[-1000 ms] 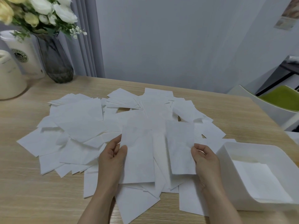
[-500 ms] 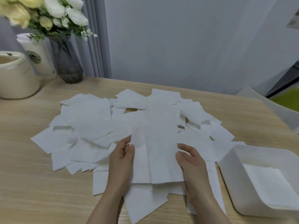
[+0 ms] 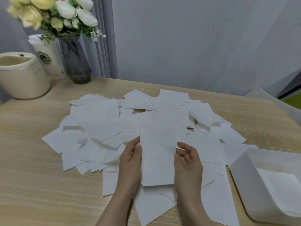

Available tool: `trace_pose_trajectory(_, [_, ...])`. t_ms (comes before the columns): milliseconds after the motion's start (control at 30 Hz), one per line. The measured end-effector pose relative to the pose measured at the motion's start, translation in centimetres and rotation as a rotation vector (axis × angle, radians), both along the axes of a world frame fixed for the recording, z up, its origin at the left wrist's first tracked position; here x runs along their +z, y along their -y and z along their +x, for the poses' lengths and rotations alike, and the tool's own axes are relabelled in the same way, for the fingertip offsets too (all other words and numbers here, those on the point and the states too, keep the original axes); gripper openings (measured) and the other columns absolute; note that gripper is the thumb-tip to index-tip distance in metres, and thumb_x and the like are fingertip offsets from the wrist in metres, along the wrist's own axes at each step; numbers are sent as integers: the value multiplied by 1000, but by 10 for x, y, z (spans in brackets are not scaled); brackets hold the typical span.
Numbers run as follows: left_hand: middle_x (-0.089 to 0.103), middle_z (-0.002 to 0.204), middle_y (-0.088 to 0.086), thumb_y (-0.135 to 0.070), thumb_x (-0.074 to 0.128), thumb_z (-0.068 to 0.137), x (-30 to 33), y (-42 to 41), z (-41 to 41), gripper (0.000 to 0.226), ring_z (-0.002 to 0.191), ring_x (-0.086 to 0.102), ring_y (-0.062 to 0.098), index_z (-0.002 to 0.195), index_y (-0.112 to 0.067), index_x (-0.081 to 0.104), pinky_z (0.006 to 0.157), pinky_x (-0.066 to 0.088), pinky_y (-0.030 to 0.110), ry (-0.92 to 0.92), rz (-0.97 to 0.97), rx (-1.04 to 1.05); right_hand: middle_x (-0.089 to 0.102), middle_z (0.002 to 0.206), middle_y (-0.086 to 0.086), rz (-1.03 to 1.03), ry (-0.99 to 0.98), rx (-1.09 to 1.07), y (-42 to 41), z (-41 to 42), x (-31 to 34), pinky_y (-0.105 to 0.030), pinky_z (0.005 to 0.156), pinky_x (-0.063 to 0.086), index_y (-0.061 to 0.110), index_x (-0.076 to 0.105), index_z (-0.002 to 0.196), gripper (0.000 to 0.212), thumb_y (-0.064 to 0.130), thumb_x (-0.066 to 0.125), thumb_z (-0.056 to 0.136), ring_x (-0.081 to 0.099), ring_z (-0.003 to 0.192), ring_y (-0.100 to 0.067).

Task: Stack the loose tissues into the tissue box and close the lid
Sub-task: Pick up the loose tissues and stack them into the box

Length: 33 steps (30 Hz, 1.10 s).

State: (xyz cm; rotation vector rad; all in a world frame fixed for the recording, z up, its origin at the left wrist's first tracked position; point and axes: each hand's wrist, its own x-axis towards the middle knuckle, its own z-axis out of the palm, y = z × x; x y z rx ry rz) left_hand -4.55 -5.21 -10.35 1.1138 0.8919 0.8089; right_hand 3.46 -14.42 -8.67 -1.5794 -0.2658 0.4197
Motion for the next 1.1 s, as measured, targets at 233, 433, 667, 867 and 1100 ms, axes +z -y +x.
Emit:
trace_pose_trajectory(233, [72, 111, -6, -17, 47, 102, 1, 1, 1, 26, 107, 67, 18, 114, -28, 66, 93, 53, 42, 22, -10, -9, 69, 95, 10, -1, 56, -9, -3, -1, 0, -26, 71, 51, 31, 60, 100, 30, 2, 53, 94, 67, 96, -11])
trace_pose_trajectory(433, [73, 109, -10, -22, 46, 102, 6, 4, 0, 24, 104, 67, 8, 114, -27, 67, 88, 52, 29, 79, 19, -19, 70, 95, 7, 39, 31, -32, -5, -4, -2, -19, 65, 50, 27, 60, 100, 30, 0, 53, 93, 68, 91, -12])
trace_pose_trajectory(667, [75, 81, 5, -3, 53, 97, 6, 7, -2, 25, 74, 67, 17, 109, -22, 65, 66, 53, 29, 108, -9, -64, 68, 85, 5, 75, 43, -5, 1, -4, 5, -12, 59, 48, 20, 63, 99, 19, 3, 56, 93, 65, 72, 0])
trace_pose_trajectory(867, [75, 81, 3, -4, 53, 97, 5, 7, -3, 25, 75, 69, 17, 109, -22, 66, 68, 54, 31, 118, -16, -44, 58, 102, 15, -479, 437, 30, 36, 31, -3, -22, 65, 39, 34, 57, 107, 20, 28, 63, 89, 53, 81, -2])
trace_pose_trajectory(1100, [76, 81, 2, -3, 52, 97, 6, 7, -3, 25, 72, 70, 15, 109, -22, 64, 65, 55, 27, 107, -5, -68, 48, 100, 14, -847, 596, 185, 51, 39, 1, -25, 74, 38, 30, 54, 98, 21, 47, 60, 87, 43, 101, -7])
